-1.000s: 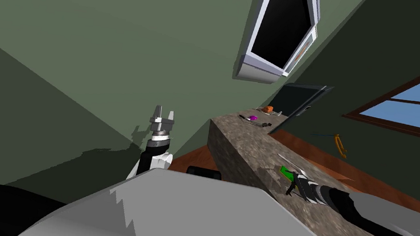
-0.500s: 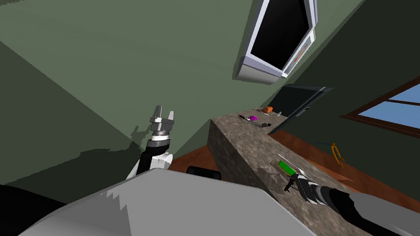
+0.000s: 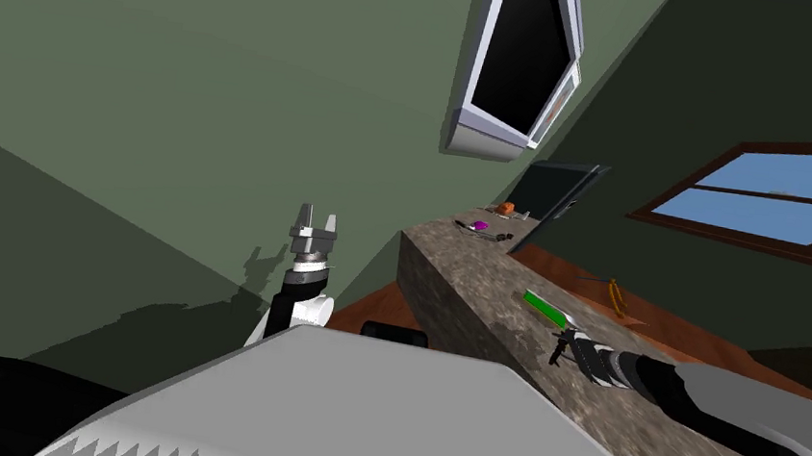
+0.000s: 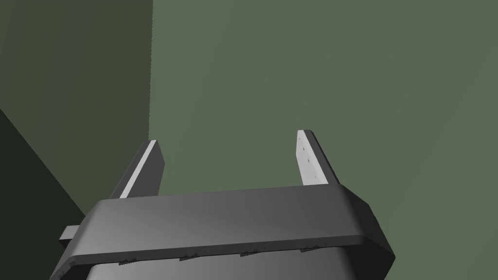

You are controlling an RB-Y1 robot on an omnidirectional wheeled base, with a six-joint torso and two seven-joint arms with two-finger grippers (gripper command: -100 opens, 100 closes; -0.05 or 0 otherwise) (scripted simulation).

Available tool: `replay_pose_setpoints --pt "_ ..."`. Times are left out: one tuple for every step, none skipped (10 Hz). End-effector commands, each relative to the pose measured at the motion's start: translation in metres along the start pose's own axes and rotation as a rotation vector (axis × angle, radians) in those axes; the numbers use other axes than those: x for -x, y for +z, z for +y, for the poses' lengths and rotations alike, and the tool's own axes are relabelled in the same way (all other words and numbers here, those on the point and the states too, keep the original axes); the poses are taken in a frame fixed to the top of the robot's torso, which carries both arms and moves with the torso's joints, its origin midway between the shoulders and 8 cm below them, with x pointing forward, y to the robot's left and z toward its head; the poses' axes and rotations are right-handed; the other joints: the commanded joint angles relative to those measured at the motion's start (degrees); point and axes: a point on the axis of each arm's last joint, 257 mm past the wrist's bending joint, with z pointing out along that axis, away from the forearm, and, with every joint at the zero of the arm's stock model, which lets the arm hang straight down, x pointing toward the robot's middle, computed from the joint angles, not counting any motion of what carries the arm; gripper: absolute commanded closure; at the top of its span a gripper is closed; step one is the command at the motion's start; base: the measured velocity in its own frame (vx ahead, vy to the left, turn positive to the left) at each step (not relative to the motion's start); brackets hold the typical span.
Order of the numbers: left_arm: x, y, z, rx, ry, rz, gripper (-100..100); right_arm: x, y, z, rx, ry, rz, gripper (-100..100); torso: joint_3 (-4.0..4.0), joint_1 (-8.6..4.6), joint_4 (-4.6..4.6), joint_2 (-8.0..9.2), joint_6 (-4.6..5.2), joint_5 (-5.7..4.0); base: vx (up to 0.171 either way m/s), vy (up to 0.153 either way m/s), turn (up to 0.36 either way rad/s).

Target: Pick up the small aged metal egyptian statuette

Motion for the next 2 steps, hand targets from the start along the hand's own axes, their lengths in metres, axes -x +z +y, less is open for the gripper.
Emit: replay_pose_setpoints --pt "0.0 0.0 0.0 0.0 0.0 0.0 0 0.0 0.0 0.0 0.0 0.0 0.0 100 0.0 0.0 0.0 0.0 0.0 0.0 0.025 0.018 -0.049" --pt "-0.0001 0.0001 0.0 0.0 0.0 0.0 0 0.0005 -0.0003 -0.0004 0.0 -0.003 -0.002 0 0.01 -0.07 -0.01 0.04 -0.08 -0.04 0.0 0.0 0.0"
